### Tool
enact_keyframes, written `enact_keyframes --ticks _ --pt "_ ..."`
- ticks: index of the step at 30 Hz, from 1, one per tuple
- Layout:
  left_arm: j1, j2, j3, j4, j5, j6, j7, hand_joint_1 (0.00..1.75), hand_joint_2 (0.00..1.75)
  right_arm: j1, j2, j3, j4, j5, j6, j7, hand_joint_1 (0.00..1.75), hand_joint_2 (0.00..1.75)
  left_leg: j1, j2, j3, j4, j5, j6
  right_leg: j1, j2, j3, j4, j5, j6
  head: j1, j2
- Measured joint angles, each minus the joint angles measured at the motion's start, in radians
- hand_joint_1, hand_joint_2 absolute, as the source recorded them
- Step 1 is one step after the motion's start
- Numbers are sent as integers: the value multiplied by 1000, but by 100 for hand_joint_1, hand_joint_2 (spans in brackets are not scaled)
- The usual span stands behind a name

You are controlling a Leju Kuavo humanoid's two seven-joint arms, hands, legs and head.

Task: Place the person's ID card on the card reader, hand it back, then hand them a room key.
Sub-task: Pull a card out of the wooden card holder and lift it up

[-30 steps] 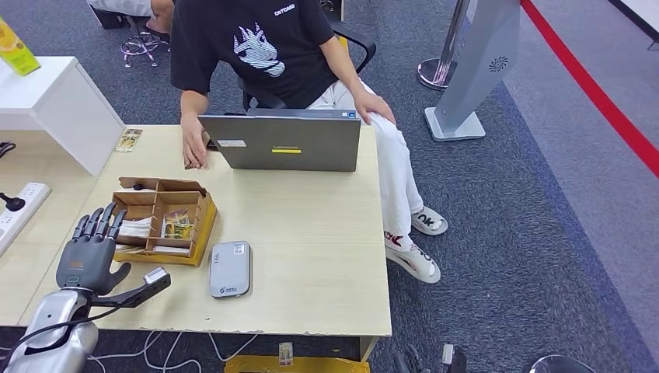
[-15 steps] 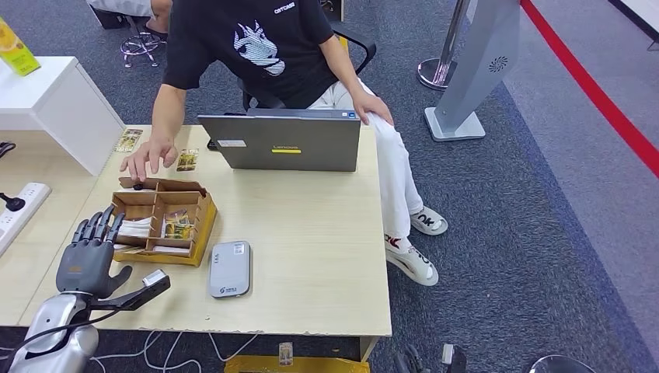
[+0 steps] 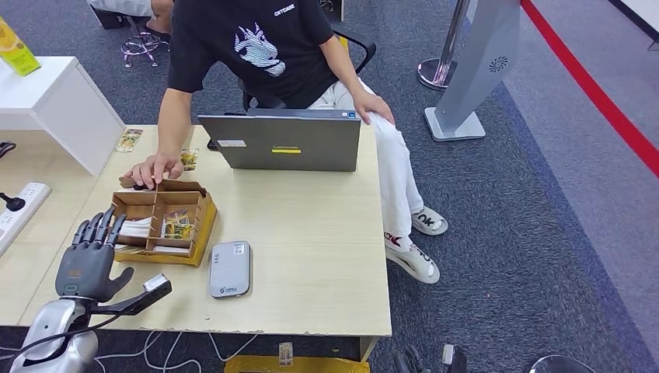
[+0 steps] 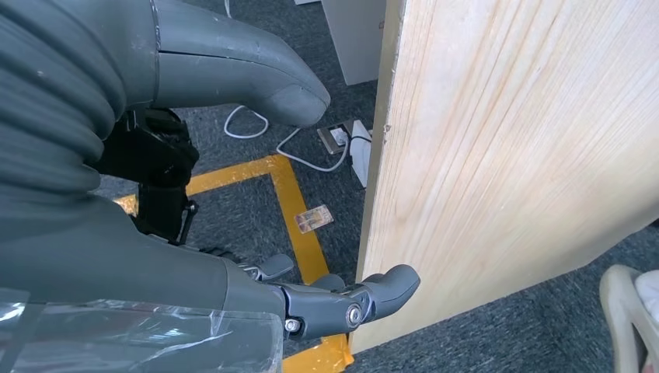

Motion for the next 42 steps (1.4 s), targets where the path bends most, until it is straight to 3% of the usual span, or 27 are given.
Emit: enact_keyframes --ticks 6,10,11,42 --pt "4 -1 0 -15 1 0 0 6 175 0 0 0 0 2 -1 1 0 175 0 0 0 0 0 0 0 0 0 0 0 0 0 0" --pt "5 -1 0 -16 1 0 0 168 175 0 0 0 0 4 -1 1 0 175 0 0 0 0 0 0 0 0 0 0 0 0 0 0" --pt "5 -1 0 -16 1 0 0 173 175 0 0 0 0 4 -1 1 0 175 0 0 0 0 0 0 0 0 0 0 0 0 0 0" --pt "16 -1 0 -31 15 -17 0 175 175 0 0 0 0 -2 11 1 0 175 0 0 0 0 0 0 0 0 0 0 0 0 0 0"
